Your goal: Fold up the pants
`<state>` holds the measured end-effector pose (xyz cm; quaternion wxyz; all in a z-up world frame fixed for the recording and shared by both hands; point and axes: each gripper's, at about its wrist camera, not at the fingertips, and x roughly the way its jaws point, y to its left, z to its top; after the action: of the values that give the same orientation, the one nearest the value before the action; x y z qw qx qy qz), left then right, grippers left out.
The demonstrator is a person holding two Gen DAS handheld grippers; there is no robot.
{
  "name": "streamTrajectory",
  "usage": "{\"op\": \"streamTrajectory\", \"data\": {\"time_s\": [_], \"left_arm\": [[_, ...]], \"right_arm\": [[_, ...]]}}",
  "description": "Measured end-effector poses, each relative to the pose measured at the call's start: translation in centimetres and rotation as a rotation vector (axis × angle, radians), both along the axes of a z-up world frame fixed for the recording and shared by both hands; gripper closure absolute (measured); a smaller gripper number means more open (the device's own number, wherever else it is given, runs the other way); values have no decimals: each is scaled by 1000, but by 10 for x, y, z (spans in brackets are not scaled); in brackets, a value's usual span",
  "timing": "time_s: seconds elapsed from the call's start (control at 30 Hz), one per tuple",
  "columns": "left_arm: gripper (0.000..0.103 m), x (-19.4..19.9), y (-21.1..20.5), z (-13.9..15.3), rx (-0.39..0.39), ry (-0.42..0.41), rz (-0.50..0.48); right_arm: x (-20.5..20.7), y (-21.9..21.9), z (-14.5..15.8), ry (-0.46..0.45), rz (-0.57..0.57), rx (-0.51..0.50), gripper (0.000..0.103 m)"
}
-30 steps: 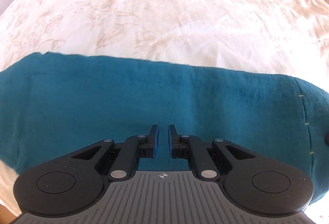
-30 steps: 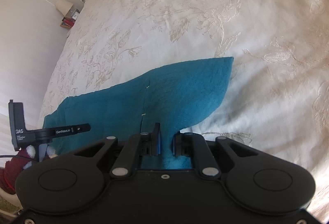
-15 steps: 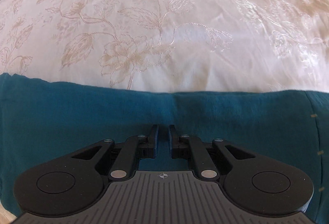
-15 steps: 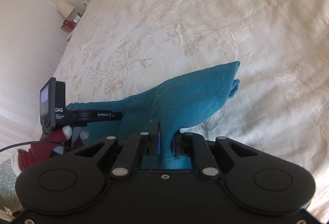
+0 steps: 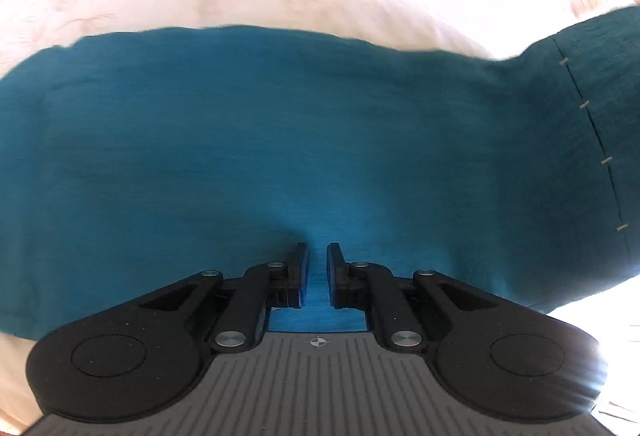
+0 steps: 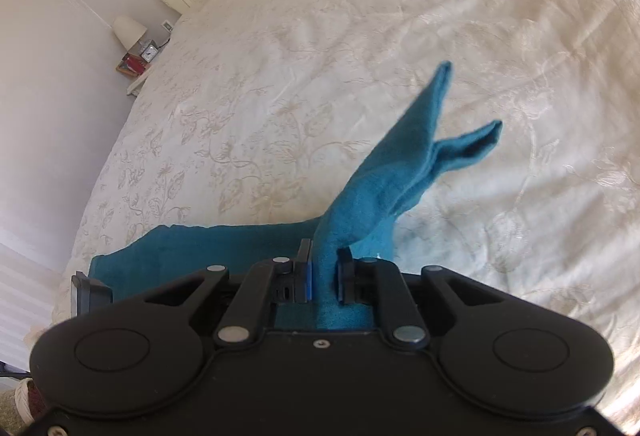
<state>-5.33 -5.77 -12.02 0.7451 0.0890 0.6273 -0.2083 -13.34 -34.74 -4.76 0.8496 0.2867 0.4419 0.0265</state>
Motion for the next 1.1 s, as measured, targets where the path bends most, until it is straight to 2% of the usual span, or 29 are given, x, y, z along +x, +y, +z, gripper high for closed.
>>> {"op": "streamTrajectory", "data": {"time_s": [0.17, 0.37, 0.53, 0.57, 0.67, 0.7, 0.73, 0.9, 1.1], "left_arm": [[92, 21, 56, 14, 16, -49, 32], [92, 42, 113, 21, 50, -79, 66], [92, 50, 149, 23, 66, -86, 94], [92, 50, 154, 23, 68, -87, 100], [92, 53, 165, 25, 64, -89, 111], [92, 54, 167, 26, 59, -91, 112], [92, 53, 170, 27, 54, -92, 113], [92, 51, 173, 35, 14, -92, 114], [92, 55, 156, 29, -29, -70, 71]], "right_arm": [[25, 75, 0, -25, 60, 5, 83], [56, 157, -40, 33, 136, 42, 83], [72, 203, -61, 58, 148, 49, 83], [75, 211, -64, 62, 155, 38, 81], [84, 231, -75, 89, 184, -20, 64], [86, 236, -79, 98, 192, -29, 55], [88, 238, -81, 104, 197, -25, 52], [80, 230, -63, 56, 195, -15, 52], [67, 190, -54, 89, 77, -163, 52]]}}
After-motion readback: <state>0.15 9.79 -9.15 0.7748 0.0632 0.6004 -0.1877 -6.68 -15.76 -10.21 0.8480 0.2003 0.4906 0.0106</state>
